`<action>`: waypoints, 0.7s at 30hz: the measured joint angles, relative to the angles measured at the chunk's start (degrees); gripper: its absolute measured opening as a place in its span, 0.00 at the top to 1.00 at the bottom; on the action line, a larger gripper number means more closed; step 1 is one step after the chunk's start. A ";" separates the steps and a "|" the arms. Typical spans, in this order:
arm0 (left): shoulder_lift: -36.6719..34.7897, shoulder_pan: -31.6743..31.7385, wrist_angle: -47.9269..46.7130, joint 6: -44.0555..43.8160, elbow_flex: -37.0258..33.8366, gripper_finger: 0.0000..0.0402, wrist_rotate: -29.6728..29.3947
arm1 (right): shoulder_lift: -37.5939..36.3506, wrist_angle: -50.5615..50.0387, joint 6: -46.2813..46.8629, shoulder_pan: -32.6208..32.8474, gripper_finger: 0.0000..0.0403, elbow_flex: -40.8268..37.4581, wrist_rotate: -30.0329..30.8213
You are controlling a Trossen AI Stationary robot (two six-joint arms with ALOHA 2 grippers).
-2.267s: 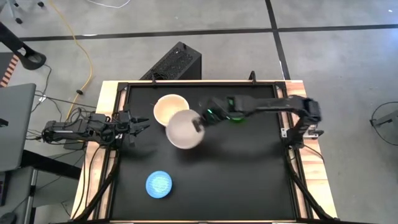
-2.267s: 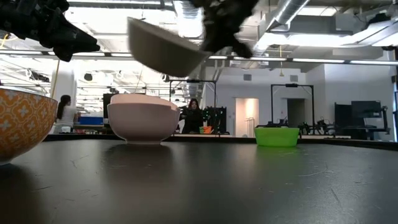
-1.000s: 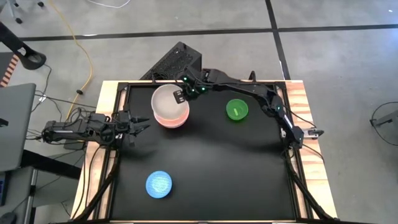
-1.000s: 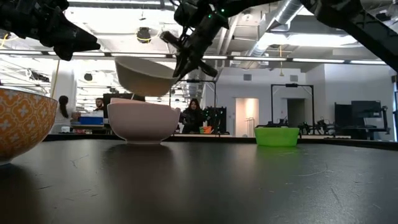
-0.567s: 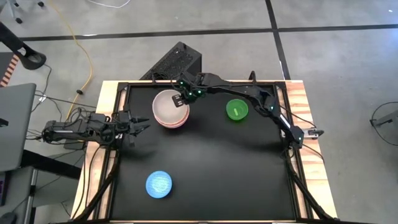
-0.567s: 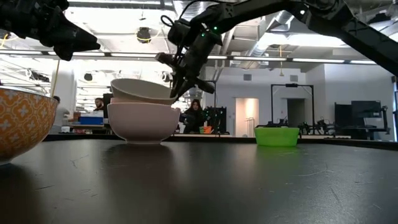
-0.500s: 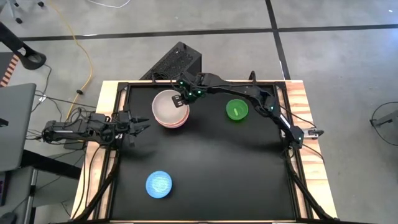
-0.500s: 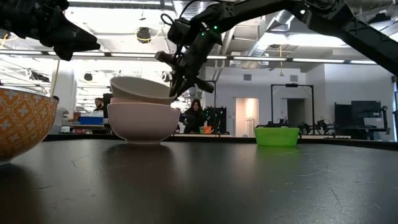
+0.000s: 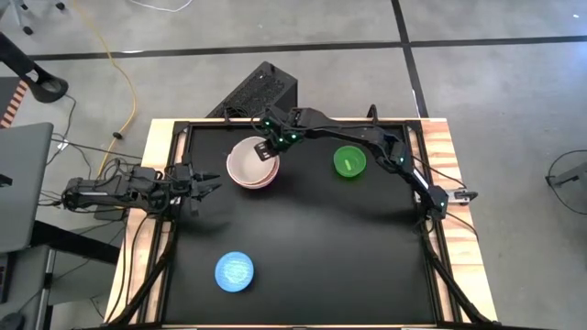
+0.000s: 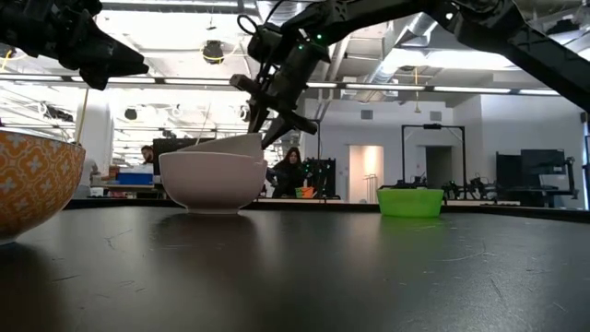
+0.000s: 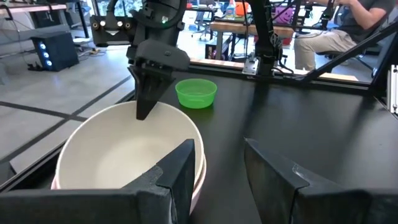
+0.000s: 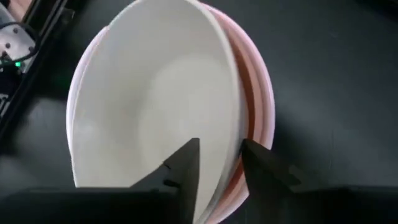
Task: Nest bowls inside each other
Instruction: Stack the gray bowl on top of the light orange bowl, then stack the blue bowl on top of the gray bowl
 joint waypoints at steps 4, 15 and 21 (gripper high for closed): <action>0.00 -0.01 -0.01 0.00 0.00 0.68 -0.02 | -0.26 -1.74 -1.17 0.02 0.55 1.81 0.72; 0.00 0.00 -0.08 0.00 0.00 0.68 -0.02 | -3.14 -6.50 -2.39 -0.11 0.50 5.00 4.09; 0.00 -0.01 -0.41 0.00 0.00 0.68 -0.02 | -3.48 -14.41 -5.85 2.90 0.55 4.89 8.44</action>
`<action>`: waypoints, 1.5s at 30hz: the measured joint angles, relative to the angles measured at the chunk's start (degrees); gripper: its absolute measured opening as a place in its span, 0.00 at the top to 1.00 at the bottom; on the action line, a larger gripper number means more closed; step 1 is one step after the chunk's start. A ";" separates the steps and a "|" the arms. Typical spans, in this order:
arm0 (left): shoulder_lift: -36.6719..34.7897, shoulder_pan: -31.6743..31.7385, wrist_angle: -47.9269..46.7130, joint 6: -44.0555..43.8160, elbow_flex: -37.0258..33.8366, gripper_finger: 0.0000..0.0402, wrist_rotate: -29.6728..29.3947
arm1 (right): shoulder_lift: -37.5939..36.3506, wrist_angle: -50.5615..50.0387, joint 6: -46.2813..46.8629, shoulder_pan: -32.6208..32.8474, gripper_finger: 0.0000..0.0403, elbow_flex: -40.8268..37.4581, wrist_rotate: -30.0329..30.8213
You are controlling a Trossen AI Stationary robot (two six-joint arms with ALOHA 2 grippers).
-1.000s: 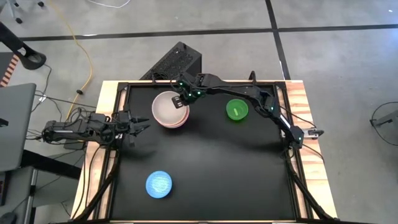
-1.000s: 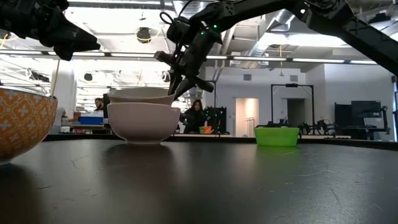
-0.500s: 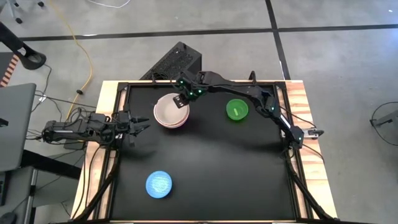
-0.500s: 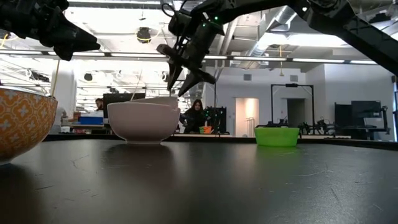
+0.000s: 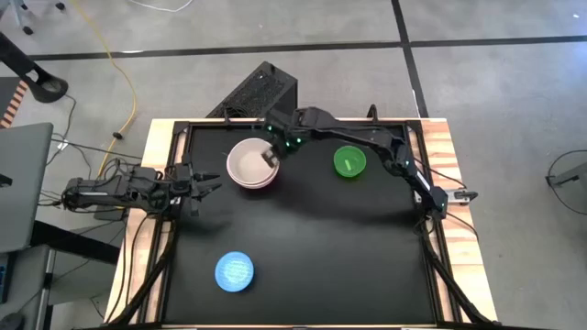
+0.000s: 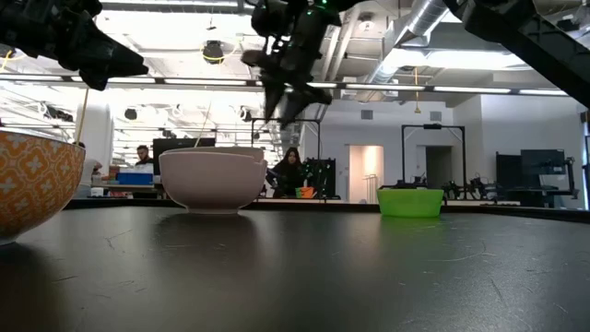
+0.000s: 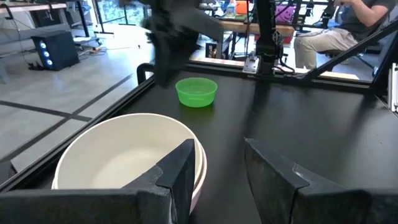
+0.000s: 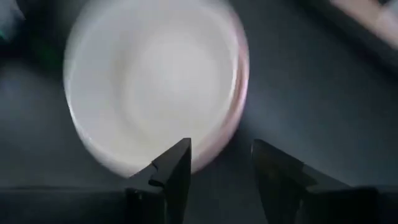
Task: Nest bowls inside each other
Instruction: Stack the blue bowl on top of the gray bowl
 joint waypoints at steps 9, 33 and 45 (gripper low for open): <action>0.00 0.01 -0.36 -0.07 0.00 0.68 -0.01 | -0.41 -21.33 0.69 3.64 0.58 0.00 5.16; 1.42 -0.01 -0.04 -2.02 0.04 0.68 -0.76 | 7.78 27.98 -2.68 34.70 0.58 -0.33 12.33; 5.08 0.01 0.76 -2.96 0.02 0.68 -1.02 | 13.14 31.63 -4.32 32.59 0.47 -0.81 10.83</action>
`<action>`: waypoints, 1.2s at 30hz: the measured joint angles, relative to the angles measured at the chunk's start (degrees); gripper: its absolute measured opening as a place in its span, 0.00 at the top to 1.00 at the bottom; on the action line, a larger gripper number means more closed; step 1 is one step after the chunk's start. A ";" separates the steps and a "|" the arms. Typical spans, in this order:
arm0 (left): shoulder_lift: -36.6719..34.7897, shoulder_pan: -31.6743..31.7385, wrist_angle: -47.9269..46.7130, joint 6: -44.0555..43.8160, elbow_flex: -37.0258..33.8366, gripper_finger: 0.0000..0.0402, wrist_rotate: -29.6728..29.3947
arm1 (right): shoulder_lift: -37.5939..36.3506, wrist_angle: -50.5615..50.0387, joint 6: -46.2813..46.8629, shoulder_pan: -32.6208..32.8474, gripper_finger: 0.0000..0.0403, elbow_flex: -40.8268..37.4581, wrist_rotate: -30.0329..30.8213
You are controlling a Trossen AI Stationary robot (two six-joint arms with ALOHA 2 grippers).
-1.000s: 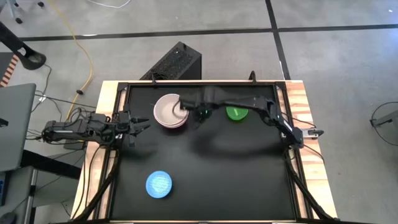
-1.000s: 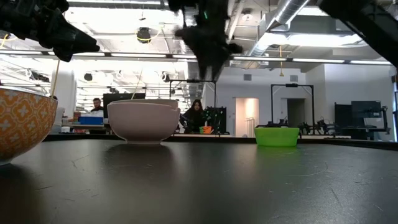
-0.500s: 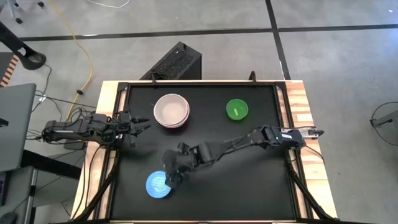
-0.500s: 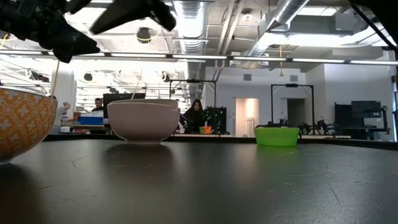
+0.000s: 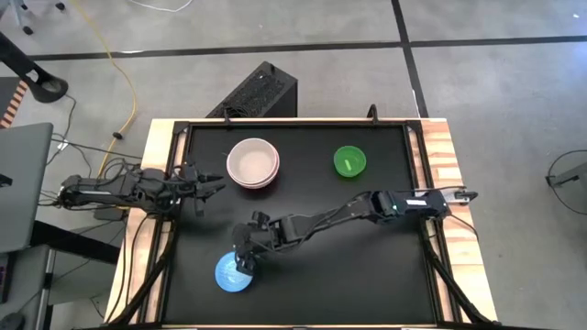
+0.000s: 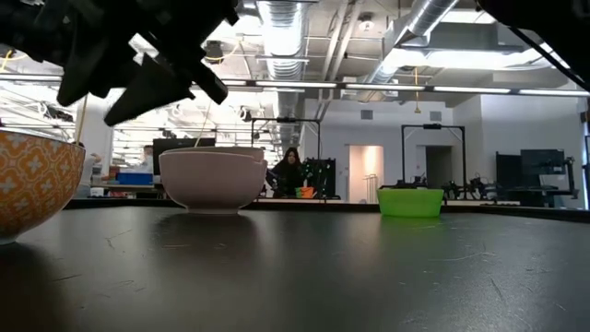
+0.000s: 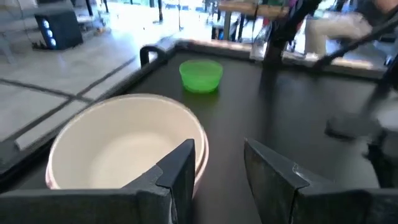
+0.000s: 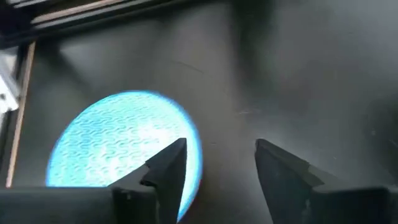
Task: Nest bowls inside each other
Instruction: Stack the blue bowl on top of the gray bowl
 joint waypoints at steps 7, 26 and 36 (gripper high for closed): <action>1.04 0.00 0.21 0.90 -0.04 0.68 -0.35 | 1.08 2.89 0.96 -0.06 0.37 -0.01 -1.16; 1.04 0.00 0.17 0.51 -0.04 0.68 -0.35 | 6.45 4.37 -0.05 0.66 0.51 -0.07 -4.66; 1.04 -0.02 0.17 0.37 -0.04 0.68 -0.33 | 4.80 3.78 1.97 -0.12 0.95 -0.16 -6.97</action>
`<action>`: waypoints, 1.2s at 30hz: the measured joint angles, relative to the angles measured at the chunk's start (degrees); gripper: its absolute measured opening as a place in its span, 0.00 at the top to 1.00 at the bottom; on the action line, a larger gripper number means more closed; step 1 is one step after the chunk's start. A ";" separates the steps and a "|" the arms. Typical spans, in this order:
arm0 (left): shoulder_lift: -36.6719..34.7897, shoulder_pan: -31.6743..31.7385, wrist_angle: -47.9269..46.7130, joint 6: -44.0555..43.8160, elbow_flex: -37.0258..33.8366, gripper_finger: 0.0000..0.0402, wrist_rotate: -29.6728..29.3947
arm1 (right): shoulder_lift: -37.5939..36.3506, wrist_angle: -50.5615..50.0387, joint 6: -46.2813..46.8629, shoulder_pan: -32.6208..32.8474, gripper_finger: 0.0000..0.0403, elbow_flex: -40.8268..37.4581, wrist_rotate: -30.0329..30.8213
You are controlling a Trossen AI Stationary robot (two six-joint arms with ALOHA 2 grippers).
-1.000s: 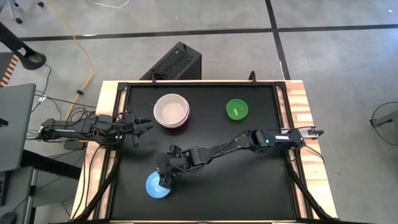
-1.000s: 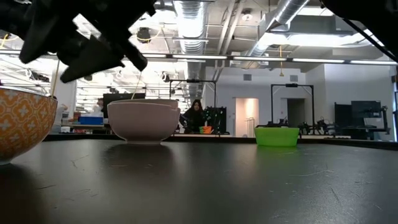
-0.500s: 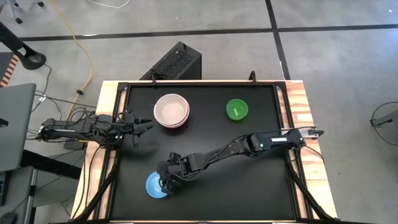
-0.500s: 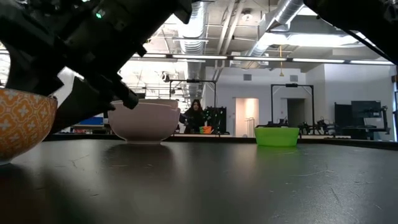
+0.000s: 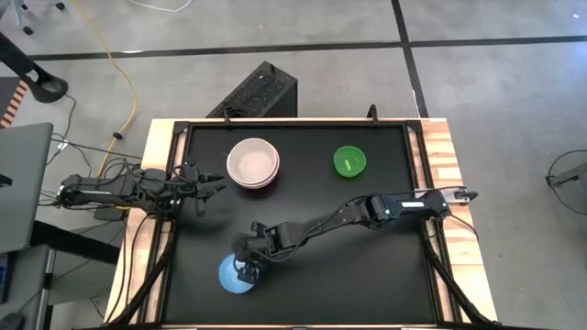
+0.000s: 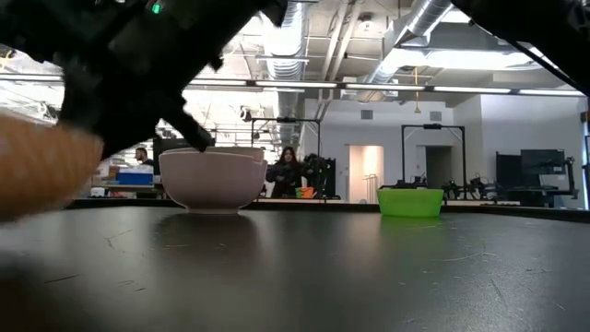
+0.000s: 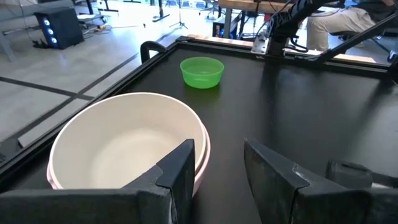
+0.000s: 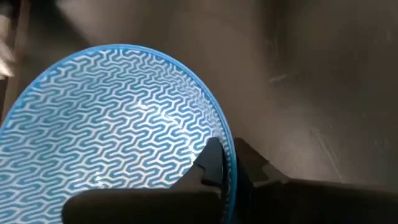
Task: Nest bowls inside each other
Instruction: Stack the blue bowl on top of the gray bowl
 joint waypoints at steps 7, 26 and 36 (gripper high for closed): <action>0.00 0.00 0.00 -0.06 0.00 0.68 1.17 | -10.73 -9.03 -0.44 -1.61 0.96 0.00 0.12; 0.00 0.02 0.35 0.12 0.00 0.68 1.26 | -17.99 -17.33 -2.16 -25.22 0.96 -0.02 4.62; -0.01 0.01 0.33 1.39 0.00 0.68 1.30 | -10.96 -14.26 -1.45 -30.44 0.96 -0.02 -1.64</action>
